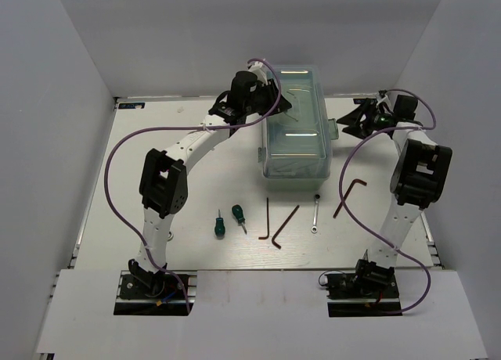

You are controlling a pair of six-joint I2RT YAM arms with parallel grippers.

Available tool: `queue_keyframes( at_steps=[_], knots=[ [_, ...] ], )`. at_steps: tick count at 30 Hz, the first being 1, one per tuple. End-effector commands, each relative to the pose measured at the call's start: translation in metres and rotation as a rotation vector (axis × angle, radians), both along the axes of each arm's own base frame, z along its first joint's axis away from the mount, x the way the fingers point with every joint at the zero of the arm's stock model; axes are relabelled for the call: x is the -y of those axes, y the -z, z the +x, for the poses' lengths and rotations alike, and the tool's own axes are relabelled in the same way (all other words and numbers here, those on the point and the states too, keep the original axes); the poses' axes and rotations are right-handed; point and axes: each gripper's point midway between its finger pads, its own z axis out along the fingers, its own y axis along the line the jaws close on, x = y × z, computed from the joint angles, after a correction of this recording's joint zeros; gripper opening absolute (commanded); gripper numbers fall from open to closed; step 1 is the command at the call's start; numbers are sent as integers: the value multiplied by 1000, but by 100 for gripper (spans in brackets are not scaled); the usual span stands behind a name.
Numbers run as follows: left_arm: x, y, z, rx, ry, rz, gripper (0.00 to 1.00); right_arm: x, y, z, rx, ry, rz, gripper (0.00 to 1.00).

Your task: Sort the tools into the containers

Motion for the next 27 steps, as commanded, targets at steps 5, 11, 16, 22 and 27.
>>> queue_keyframes(
  at_steps=[5,11,16,22,27],
  knots=[
    [9,-4,-16,18,68,-2,0,-16,17,7,-50,-46,23,66],
    [10,-9,-15,19,66,-13,0,-31,15,4,-32,-102,49,56],
    [7,-14,-16,23,56,-12,0,-31,11,3,-12,-100,22,13],
    [-10,-63,-17,84,27,-47,0,-19,3,5,27,-64,-67,0],
    [-62,-96,-7,121,-126,1,0,-12,-2,11,33,-30,-114,0]
  ],
)
